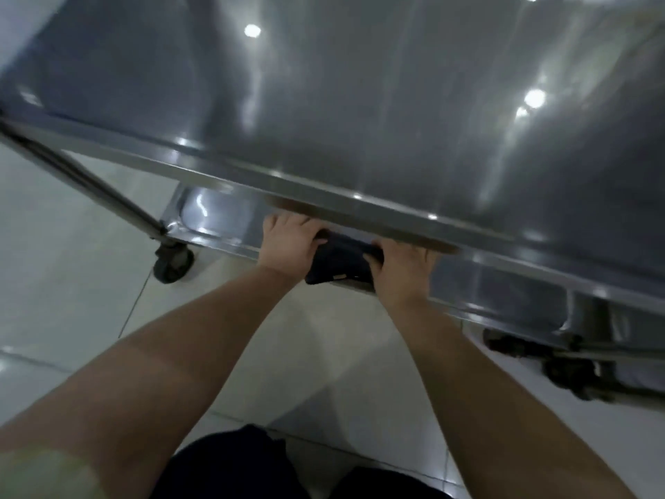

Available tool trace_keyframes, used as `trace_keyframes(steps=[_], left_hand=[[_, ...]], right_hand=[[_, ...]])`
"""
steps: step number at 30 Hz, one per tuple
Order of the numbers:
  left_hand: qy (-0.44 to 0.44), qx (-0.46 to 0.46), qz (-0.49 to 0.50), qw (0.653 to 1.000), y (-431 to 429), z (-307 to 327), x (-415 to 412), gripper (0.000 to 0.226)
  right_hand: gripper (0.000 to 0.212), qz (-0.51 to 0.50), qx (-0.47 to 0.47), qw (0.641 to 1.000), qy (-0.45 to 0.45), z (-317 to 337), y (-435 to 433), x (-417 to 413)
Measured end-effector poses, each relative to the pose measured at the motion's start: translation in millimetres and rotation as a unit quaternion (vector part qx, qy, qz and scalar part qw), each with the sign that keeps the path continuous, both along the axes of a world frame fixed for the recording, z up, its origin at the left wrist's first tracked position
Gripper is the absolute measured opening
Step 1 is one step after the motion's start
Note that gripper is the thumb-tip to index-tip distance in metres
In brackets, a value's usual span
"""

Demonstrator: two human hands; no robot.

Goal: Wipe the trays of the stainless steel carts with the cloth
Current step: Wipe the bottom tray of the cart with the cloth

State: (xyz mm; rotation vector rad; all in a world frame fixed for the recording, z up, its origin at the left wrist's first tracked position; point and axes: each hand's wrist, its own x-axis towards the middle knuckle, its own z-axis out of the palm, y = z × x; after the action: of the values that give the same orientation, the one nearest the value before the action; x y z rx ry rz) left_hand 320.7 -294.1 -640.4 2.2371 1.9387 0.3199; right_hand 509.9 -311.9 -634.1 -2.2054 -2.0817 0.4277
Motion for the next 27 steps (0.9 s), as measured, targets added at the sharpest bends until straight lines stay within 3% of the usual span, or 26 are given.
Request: trace_keyframes(steps=[4, 7, 10, 12, 20, 27], left_hand=[[0.086, -0.023, -0.052, 0.995, -42.5, 84.4, -41.7, 0.025], [0.111, -0.026, -0.052, 0.992, -81.7, 166.6, -81.6, 0.032], [0.072, 0.001, -0.034, 0.997, -110.0, 263.7, -117.6, 0.043], [0.061, 0.014, -0.009, 0.998, -126.7, 329.5, -140.6, 0.038], [0.055, 0.093, 0.059, 0.992, -206.2, 584.6, -224.3, 0.024], [0.061, 0.163, 0.139, 0.975, -256.5, 726.4, -307.1, 0.017]], right_hand=[[0.02, 0.015, -0.084, 0.989, 0.118, 72.6, -35.8, -37.7], [0.017, 0.081, -0.085, 0.983, 0.142, 144.4, -62.8, -68.5], [0.014, 0.19, -0.057, 0.967, 0.163, 228.5, -86.5, -95.3], [0.012, 0.235, -0.042, 0.951, 0.194, 292.5, -97.4, -112.4], [0.021, 0.329, 0.06, 0.905, 0.263, 559.8, -106.0, -200.1], [0.014, 0.492, 0.154, 0.833, 0.199, 698.2, -98.3, -316.0]])
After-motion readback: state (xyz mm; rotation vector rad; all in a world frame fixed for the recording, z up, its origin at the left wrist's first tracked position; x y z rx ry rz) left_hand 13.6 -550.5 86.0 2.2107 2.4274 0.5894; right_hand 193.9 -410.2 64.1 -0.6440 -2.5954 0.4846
